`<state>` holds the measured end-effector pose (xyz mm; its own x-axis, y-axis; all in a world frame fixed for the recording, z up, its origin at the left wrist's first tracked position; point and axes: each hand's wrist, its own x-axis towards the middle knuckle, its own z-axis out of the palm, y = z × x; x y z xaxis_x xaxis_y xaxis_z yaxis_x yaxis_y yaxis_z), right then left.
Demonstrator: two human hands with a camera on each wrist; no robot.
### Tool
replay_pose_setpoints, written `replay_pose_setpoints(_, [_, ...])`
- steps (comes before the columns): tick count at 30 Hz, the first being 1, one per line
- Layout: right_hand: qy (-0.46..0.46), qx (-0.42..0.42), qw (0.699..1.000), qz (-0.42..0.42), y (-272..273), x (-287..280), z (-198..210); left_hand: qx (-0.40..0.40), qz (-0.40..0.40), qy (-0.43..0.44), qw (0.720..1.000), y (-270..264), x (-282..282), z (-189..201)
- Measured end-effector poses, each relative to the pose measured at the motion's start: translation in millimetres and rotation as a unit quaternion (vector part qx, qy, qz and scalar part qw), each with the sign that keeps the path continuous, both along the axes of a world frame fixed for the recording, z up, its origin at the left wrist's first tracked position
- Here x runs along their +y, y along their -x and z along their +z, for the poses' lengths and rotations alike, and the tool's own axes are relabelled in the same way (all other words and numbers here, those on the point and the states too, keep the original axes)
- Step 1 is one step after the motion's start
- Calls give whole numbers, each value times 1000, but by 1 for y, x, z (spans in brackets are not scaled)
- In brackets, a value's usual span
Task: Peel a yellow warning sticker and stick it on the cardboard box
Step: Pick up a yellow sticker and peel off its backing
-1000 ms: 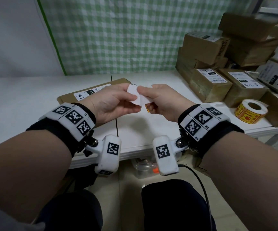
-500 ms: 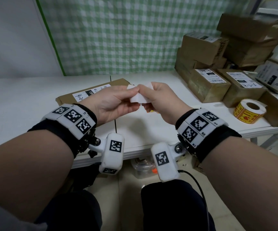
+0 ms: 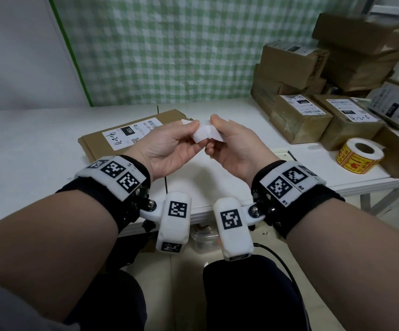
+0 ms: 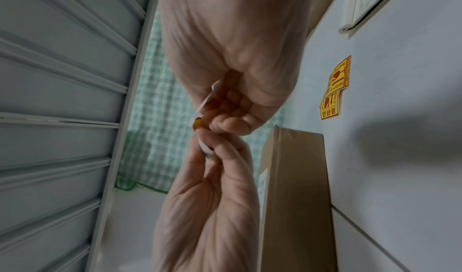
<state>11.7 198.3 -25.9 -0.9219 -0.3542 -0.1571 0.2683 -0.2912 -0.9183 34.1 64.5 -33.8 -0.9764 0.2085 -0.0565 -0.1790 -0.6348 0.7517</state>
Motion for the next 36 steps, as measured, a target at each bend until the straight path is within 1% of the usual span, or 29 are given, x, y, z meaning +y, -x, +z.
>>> replay_pose_setpoints(10, [34,-35,999,-12,3,-1,-8,-9,2,-42,999,-3,3,-5])
replay_pose_setpoints(16, [81,-68,994,-26,5,1,-8,-14,3,-61,998,-1,3,-5])
replay_pose_setpoints(18, [96,-78,992,-28,5,3,-8,-19,10,-67,998,-1,2,-5])
replay_pose_setpoints(21, [130,-110,985,-39,7,8,-6,-27,29,-102,994,0,-3,-5])
replay_pose_setpoints(22, [120,-110,986,-44,9,11,-6,-32,38,-94,994,1,-6,-6])
replay_pose_setpoints(23, [90,-101,990,-47,11,13,-7,-40,49,-65,996,1,-7,-5])
replay_pose_setpoints(24, [40,-82,995,-48,13,15,-7,-49,63,-22,997,2,-7,-6])
replay_pose_setpoints(26, [-99,-22,994,-45,18,18,-12,-64,92,75,991,3,-6,-7])
replay_pose_setpoints(28, [-235,51,969,-64,24,22,-18,-64,110,144,981,4,-6,-8])
replay_pose_setpoints(30, [-326,101,935,-97,31,27,-25,-55,123,185,974,4,-6,-8])
replay_pose_setpoints(33, [-411,144,895,-97,39,31,-33,-36,145,206,967,4,-7,-9])
replay_pose_setpoints(36, [-471,170,859,-108,42,35,-37,-29,154,218,963,4,-9,-11])
